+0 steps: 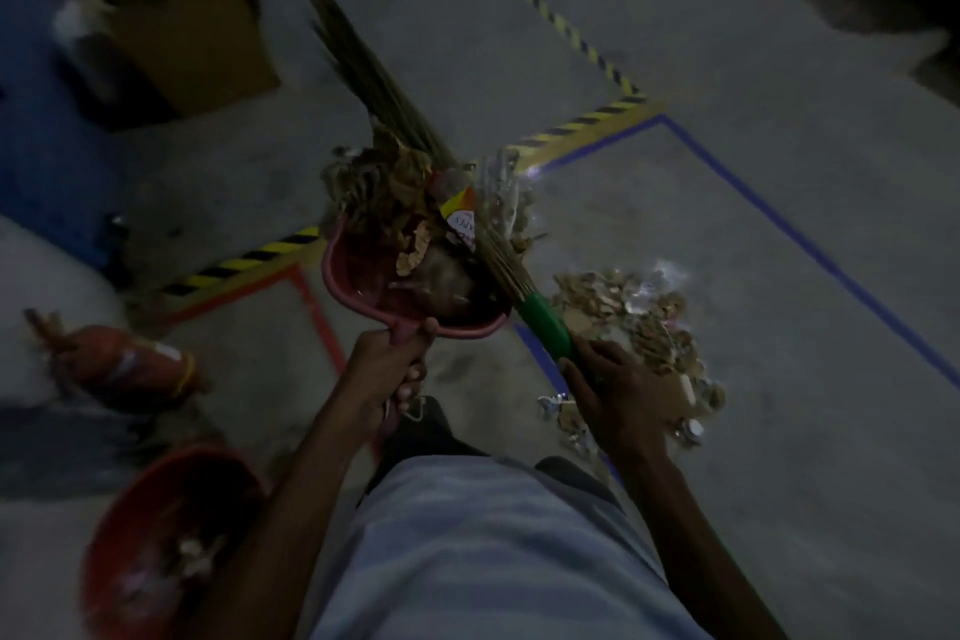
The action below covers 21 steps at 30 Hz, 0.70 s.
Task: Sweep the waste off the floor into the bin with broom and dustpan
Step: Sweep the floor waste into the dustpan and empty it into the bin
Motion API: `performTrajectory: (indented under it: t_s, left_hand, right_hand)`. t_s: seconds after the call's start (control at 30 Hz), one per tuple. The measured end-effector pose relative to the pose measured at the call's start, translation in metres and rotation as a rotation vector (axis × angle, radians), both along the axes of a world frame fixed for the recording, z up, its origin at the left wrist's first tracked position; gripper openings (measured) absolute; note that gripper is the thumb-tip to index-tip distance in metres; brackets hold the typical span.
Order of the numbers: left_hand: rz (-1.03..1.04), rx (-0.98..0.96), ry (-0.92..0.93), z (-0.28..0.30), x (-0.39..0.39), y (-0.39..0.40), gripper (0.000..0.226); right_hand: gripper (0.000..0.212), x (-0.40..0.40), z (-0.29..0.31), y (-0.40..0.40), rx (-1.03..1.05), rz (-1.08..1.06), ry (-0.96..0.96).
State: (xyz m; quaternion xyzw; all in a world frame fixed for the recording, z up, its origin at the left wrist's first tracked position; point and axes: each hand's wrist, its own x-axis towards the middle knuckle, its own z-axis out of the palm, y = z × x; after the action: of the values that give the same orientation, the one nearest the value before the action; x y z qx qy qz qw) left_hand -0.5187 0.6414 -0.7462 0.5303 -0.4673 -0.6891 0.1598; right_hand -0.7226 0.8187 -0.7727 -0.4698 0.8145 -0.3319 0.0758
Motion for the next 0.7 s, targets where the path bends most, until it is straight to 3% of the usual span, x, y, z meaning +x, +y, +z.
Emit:
performTrajectory:
  t_s: [0.27, 0.57, 0.7]
  left_hand:
    - [0.3, 0.02, 0.003, -0.004, 0.119, 0.014, 0.046]
    - [0.553, 0.051, -0.087, -0.015, 0.276, 0.037, 0.046]
    - [0.617, 0.098, -0.053, -0.035, 0.342, 0.051, 0.039]
  right_hand:
    - [0.039, 0.062, 0.001, -0.053, -0.022, 0.33, 0.035]
    - [0.037, 0.203, -0.017, -0.095, 0.022, 0.578, 0.099]
    - [0.047, 0.26, -0.036, -0.101, 0.104, 0.667, 0.061]
